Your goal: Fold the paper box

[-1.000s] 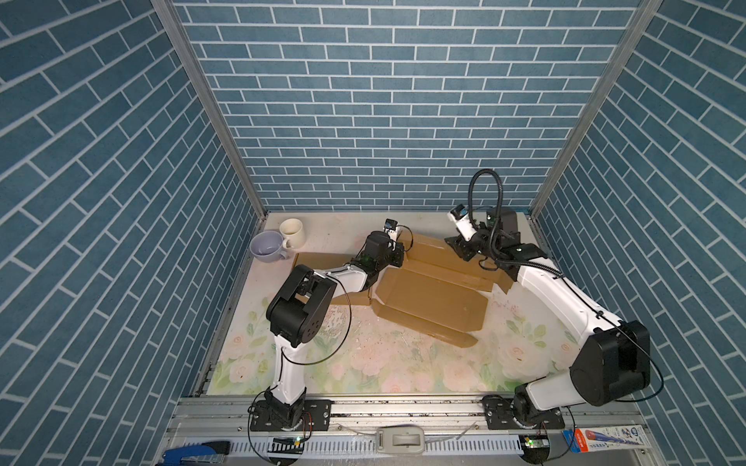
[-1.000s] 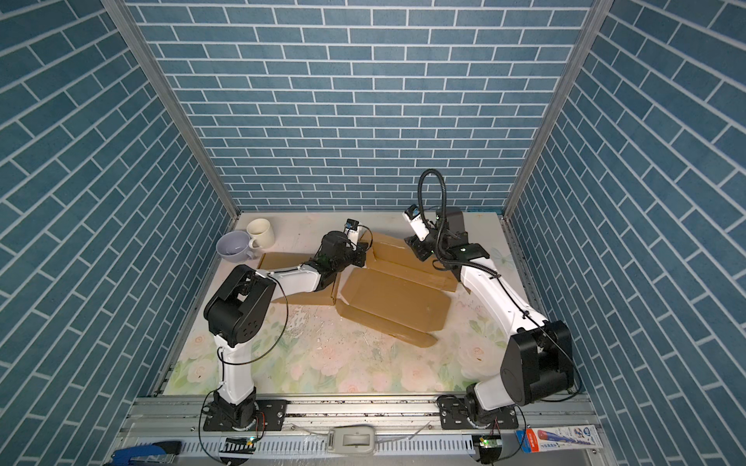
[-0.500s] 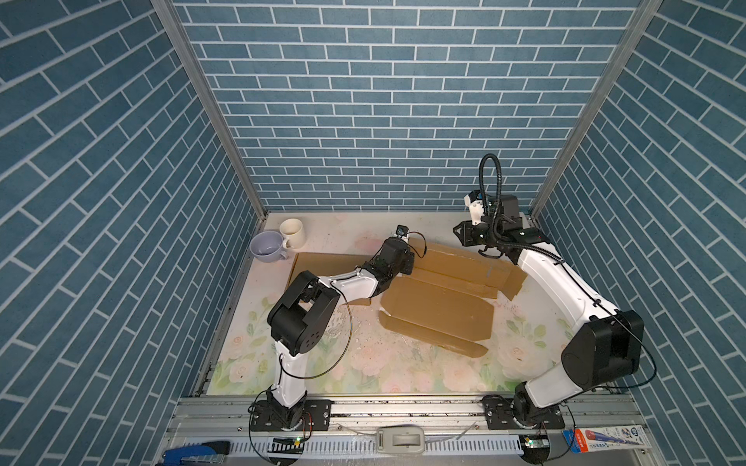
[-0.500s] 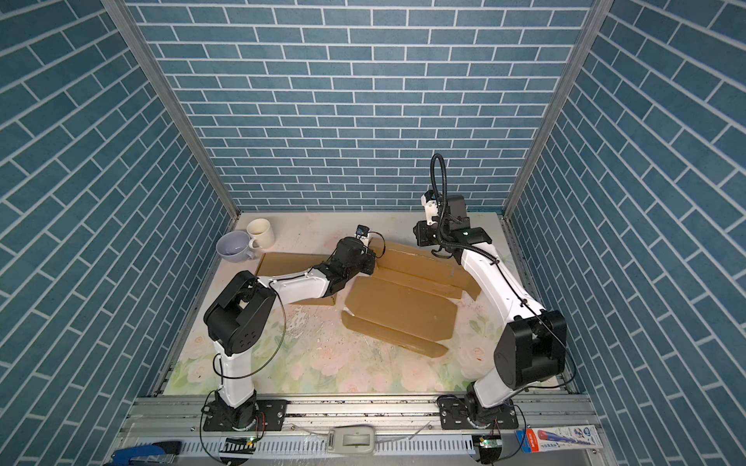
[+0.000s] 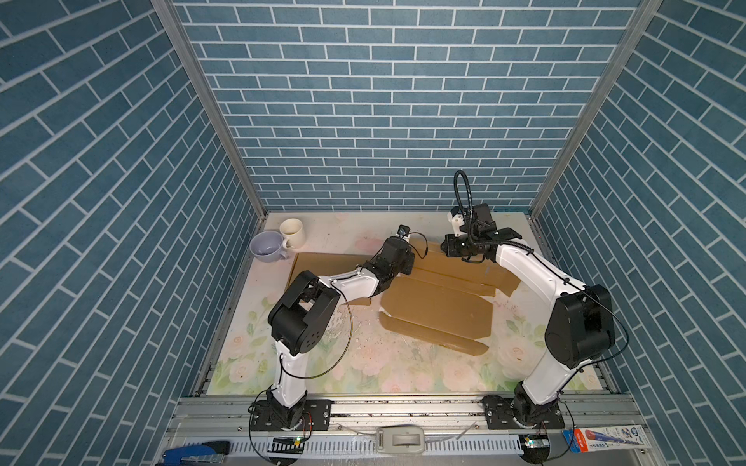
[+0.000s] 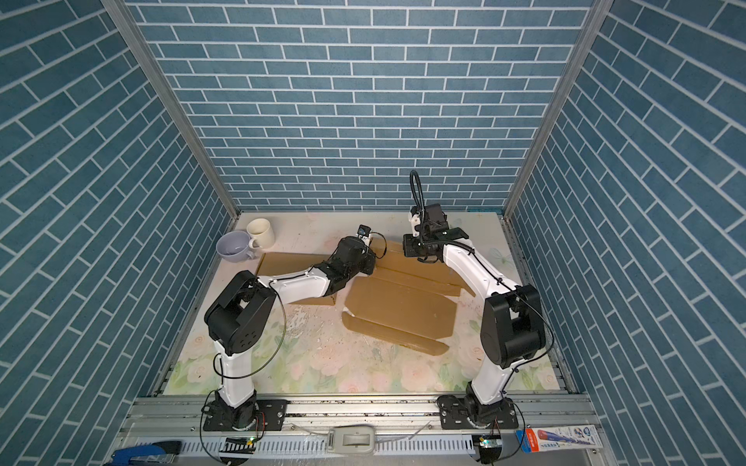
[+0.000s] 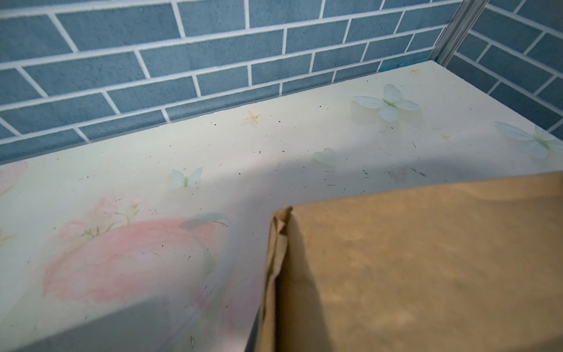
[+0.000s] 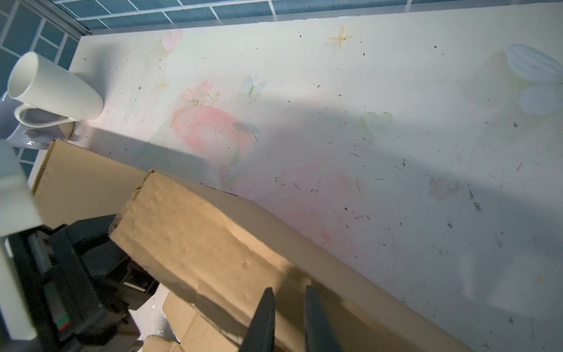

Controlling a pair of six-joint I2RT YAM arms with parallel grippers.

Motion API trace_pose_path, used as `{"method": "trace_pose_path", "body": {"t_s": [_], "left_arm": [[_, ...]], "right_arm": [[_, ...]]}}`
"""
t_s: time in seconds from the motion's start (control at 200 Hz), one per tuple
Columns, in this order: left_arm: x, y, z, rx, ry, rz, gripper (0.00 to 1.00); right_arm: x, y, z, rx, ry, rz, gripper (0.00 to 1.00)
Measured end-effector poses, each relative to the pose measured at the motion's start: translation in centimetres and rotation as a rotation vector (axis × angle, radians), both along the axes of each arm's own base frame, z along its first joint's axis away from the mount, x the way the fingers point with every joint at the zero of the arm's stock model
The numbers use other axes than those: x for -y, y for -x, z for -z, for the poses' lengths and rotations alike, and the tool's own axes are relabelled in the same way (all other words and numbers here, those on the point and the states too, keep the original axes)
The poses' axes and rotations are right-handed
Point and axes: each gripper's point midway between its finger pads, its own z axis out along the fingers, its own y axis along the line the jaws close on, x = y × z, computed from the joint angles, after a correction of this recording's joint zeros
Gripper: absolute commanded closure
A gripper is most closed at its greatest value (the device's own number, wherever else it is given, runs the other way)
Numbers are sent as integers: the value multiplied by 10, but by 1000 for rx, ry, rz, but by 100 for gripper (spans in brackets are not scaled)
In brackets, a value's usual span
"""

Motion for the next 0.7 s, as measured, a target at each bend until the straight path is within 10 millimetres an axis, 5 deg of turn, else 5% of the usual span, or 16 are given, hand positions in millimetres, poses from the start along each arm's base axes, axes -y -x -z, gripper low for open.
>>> {"method": "trace_pose_path", "body": {"t_s": [0.12,0.205,0.315,0.465,0.54,0.7], "left_arm": [[-1,0,0,11,-31,6,100],[-3,-1,0,19,-48,6,100],[-3,-1,1,26,-65,8,100],[-4,-1,1,37,-88,14,100],[-5,-1,1,40,-95,18,100],[-5,-1,1,43,-103,22,100]], "right_arm": [[7,-1,-6,0,-14,11,73],[26,1,-16,-2,-23,40,59],[84,5,-45,55,1,132,41],[173,31,-73,104,68,308,31],[194,41,-65,76,97,350,30],[200,61,-24,-47,184,324,41]]}}
